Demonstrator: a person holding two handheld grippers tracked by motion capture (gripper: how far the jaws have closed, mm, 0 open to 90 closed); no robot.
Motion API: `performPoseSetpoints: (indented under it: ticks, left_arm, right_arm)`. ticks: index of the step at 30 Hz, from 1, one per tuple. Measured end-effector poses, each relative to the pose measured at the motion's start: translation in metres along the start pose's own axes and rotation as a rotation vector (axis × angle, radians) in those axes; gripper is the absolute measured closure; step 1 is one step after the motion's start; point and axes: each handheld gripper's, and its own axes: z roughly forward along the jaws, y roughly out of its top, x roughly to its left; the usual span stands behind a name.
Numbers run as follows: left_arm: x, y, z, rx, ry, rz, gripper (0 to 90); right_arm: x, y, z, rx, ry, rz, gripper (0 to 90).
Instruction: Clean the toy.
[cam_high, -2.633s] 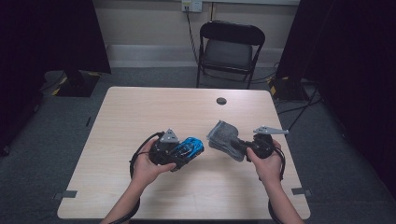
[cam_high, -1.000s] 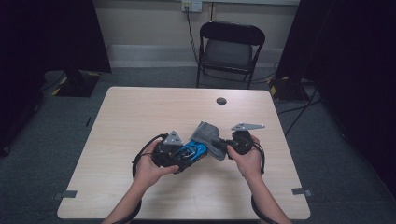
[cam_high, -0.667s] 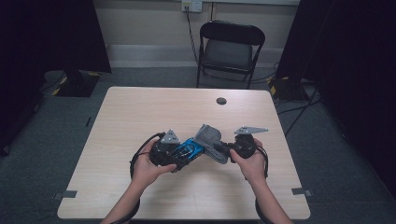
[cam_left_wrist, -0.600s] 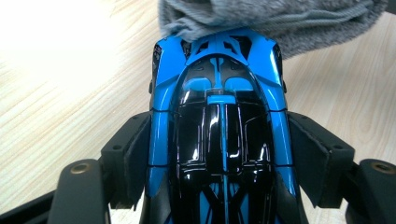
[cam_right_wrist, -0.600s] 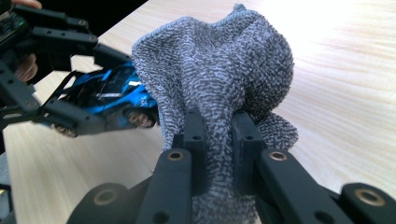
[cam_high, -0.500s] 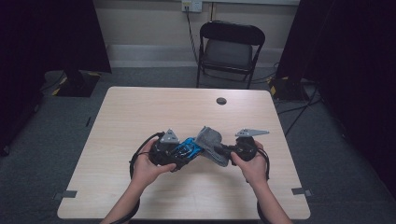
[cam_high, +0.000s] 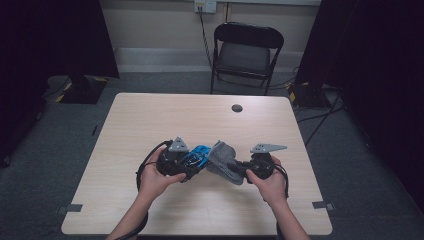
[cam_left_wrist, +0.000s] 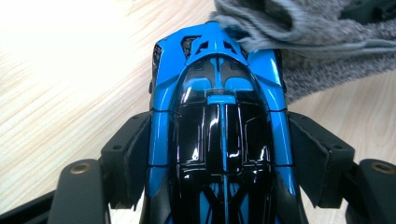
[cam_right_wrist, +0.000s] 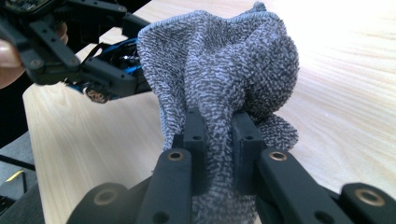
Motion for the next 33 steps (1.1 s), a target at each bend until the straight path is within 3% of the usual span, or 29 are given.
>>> performPoseSetpoints:
  ticks: [17,26,33]
  left_arm:
    - [0.007,-0.001,-0.003,-0.006,0.019,-0.014,28.3]
    - [0.009,-0.001,-0.006,-0.014,0.022,-0.015,28.4]
    - [0.009,0.001,-0.009,-0.021,0.022,-0.012,28.4]
  right_arm:
    - [0.013,-0.007,0.007,0.037,0.052,-0.044,79.6]
    - [0.022,-0.016,0.012,0.088,0.091,-0.084,79.7]
    - [0.012,-0.021,0.001,0.078,0.049,-0.070,79.6]
